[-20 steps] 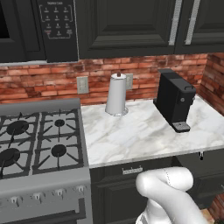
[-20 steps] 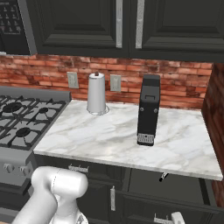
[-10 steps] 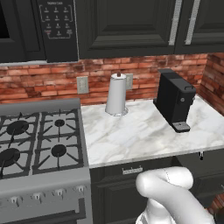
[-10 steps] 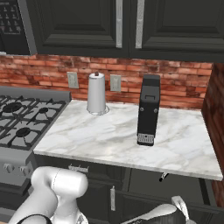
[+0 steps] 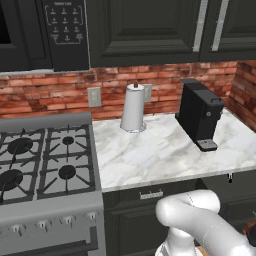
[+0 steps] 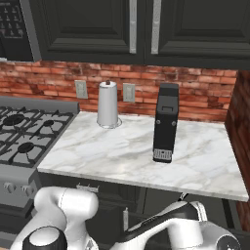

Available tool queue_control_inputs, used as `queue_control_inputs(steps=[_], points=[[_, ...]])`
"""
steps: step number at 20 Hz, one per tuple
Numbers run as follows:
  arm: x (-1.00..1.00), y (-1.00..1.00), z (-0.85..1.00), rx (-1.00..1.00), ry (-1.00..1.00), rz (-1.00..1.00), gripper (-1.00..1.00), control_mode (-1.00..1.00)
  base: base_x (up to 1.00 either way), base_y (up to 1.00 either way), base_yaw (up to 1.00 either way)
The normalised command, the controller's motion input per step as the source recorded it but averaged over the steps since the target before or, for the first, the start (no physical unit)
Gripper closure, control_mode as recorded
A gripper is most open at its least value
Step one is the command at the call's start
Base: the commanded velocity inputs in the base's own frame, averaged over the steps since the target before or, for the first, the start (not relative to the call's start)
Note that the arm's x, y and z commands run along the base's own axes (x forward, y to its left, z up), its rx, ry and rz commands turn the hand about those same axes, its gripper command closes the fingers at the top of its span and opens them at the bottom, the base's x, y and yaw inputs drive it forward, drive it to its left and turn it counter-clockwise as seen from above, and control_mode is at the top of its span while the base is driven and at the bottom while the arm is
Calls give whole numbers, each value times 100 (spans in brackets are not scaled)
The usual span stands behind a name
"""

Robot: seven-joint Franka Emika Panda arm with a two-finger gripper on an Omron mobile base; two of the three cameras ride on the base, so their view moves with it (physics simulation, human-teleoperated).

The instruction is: Take the tongs from the drawer on the right and place them on the dining counter next to the tray containing the hot dog.

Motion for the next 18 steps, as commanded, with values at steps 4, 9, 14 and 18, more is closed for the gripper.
queue_control_inputs(steps=[4, 9, 14, 18], points=[[32, 0, 0, -1, 13, -1, -100, -100, 0, 0, 0], [32, 0, -13, -5, 13, 0, -100, -100, 0, 0, 0], [39, 4, -13, -8, 23, 0, -100, -100, 0, 0, 0], [37, 3, -14, -8, 25, 0, -100, -100, 0, 0, 0]])
